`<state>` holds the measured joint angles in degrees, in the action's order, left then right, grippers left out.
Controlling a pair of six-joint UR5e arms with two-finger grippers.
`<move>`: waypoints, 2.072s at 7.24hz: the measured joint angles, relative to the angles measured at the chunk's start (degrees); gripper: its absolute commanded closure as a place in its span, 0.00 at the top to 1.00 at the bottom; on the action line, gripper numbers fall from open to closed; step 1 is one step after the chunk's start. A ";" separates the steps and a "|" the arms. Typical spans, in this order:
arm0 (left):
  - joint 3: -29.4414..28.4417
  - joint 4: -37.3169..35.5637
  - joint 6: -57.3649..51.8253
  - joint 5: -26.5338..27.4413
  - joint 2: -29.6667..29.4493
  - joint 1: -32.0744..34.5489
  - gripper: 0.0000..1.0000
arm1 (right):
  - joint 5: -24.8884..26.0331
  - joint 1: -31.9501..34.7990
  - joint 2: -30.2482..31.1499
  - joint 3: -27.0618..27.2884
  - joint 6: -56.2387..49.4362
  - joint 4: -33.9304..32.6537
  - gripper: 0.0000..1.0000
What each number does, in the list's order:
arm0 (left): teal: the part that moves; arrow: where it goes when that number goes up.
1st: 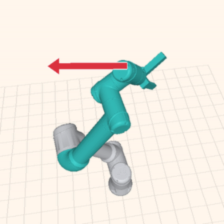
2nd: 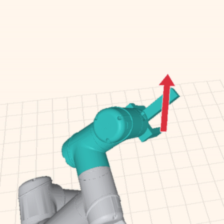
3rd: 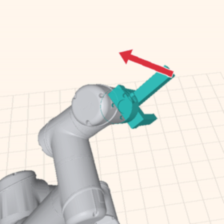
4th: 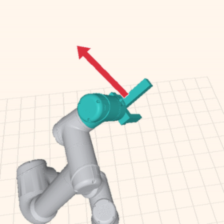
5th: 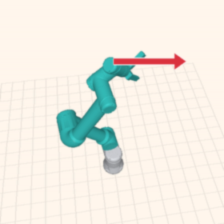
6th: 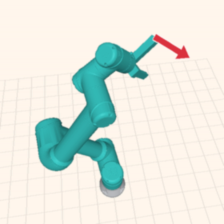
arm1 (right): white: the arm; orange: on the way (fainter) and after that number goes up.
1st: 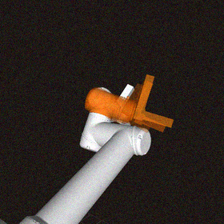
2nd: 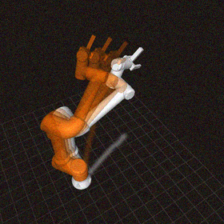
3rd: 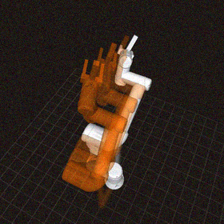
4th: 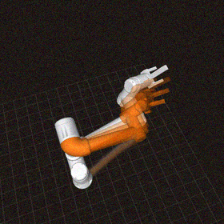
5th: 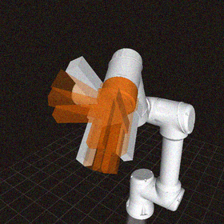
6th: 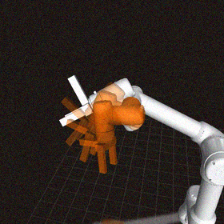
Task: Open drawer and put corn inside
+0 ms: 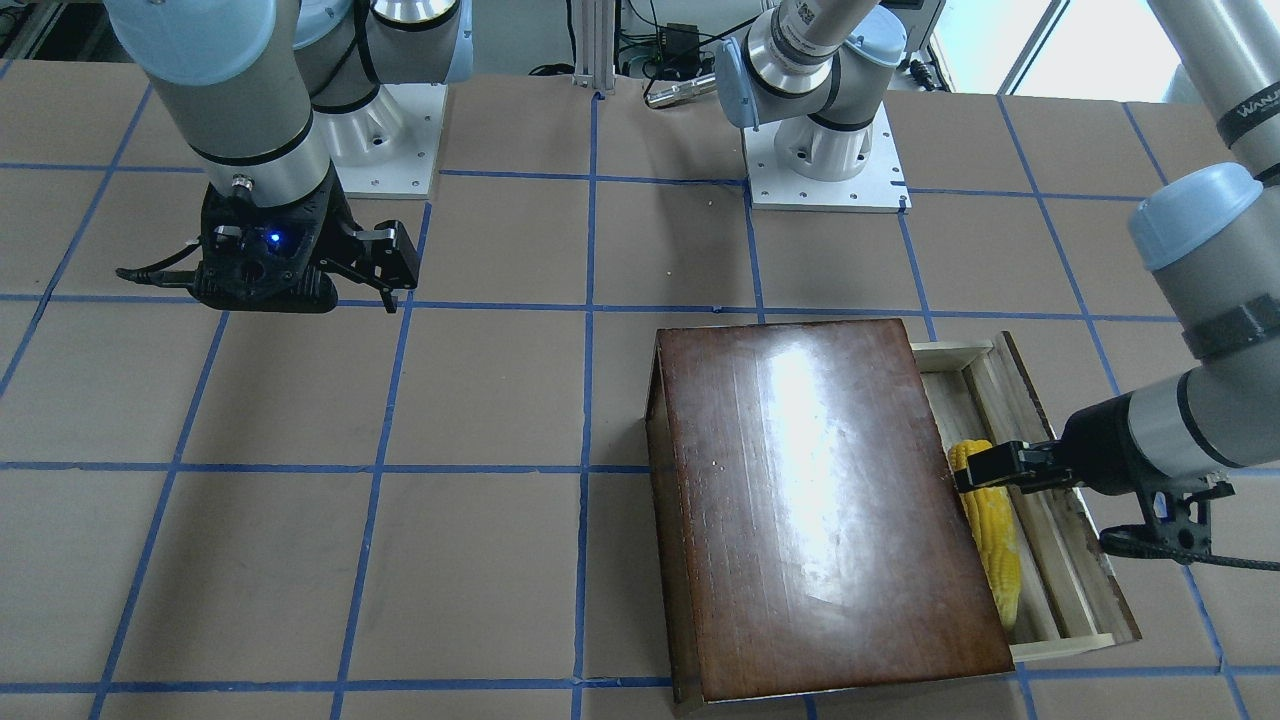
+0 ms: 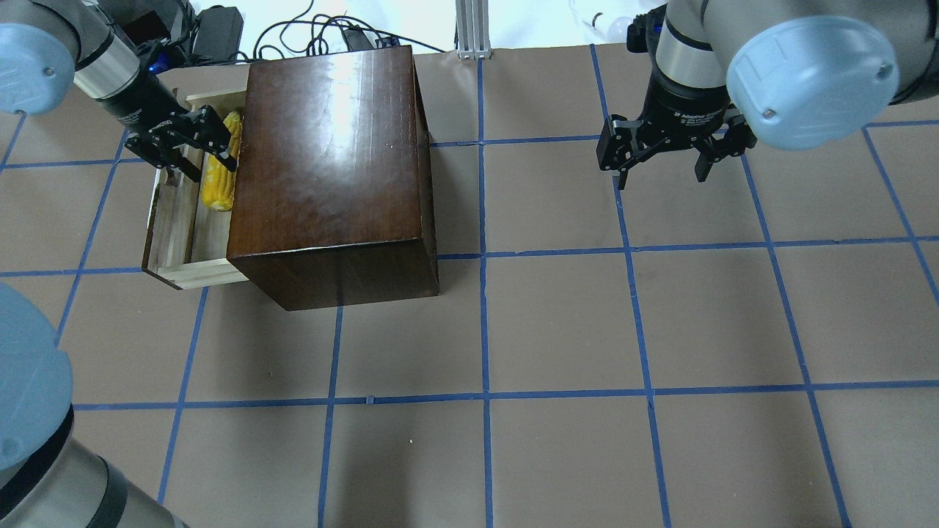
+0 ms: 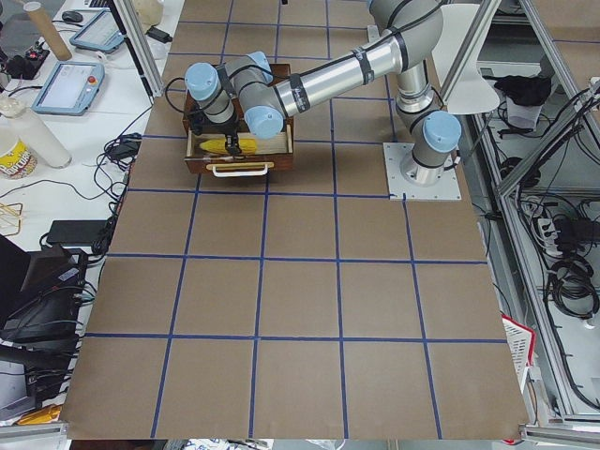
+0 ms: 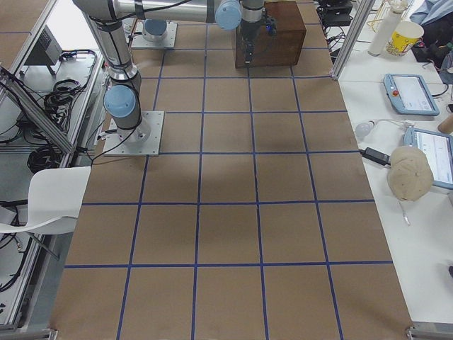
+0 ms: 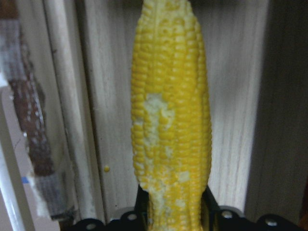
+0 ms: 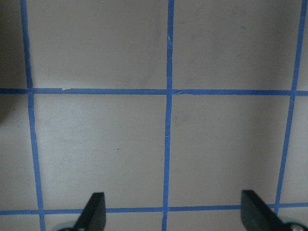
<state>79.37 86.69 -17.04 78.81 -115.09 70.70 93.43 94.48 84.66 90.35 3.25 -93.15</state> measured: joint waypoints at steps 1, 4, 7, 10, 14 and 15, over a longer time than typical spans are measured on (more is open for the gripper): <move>-0.12 0.29 0.05 0.14 0.57 -0.07 1.00 | 0.00 0.00 -0.01 0.00 0.00 -0.01 1.00; -4.69 5.83 0.13 2.31 1.97 0.01 1.00 | 0.00 0.00 0.00 0.00 0.00 0.06 1.00; -10.49 12.58 4.66 7.12 3.82 2.31 1.00 | 0.00 0.00 0.01 0.00 0.00 0.08 1.00; -10.51 13.23 10.39 8.43 6.86 10.84 1.00 | -0.15 0.00 0.00 0.00 0.00 0.08 1.00; -6.38 12.93 13.13 10.39 10.55 16.92 1.00 | -0.18 0.00 0.00 0.00 0.00 0.01 1.00; -4.91 12.82 14.16 10.63 11.47 17.43 1.00 | -0.18 0.00 -0.01 0.00 0.00 0.04 1.00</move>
<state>74.46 99.51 -2.88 89.44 -103.63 88.13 93.25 94.48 84.65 90.35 3.25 -93.11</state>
